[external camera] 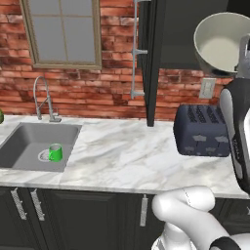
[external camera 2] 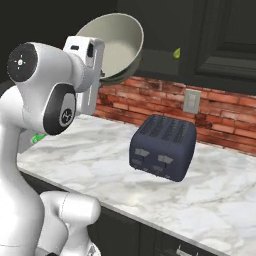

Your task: Pick the mug and place it in the sink. Pick the bowl and place it in the open cabinet and then close the cabinet.

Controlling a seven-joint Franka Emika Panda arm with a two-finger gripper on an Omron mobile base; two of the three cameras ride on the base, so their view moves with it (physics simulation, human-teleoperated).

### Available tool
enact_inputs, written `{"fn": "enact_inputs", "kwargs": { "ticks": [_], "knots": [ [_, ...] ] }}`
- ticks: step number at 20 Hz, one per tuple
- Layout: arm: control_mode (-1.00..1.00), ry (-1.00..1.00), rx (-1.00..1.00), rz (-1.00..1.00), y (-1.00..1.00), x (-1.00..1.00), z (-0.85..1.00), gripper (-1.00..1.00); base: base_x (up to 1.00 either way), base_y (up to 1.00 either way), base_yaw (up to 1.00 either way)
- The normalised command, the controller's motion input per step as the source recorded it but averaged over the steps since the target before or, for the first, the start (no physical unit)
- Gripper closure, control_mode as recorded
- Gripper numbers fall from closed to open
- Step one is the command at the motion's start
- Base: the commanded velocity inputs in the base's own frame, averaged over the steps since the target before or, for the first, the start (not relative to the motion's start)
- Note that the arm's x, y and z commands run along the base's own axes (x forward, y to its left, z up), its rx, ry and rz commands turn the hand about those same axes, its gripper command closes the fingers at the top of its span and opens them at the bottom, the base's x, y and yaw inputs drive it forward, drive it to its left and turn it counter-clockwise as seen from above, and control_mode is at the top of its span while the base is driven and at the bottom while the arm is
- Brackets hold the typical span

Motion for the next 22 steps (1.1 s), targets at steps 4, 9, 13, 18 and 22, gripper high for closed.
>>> {"fn": "enact_inputs", "kwargs": {
  "ticks": [4,9,13,18,22],
  "knots": [
    [-1.0,0.06,-0.01,0.01,0.01,0.19,-0.06,1.0,0.0,0.0,0.0],
    [-1.0,-0.01,0.03,0.0,-0.09,0.36,-0.02,1.0,0.0,0.0,0.0],
    [-1.0,0.01,0.0,0.0,-0.02,0.66,0.01,1.0,0.0,0.0,0.0],
    [-1.0,0.07,0.0,0.0,0.0,0.71,0.02,1.0,0.0,0.0,0.0],
    [-1.0,0.08,0.01,0.01,-0.09,0.56,0.12,1.0,0.0,0.0,0.0]
  ]
}}
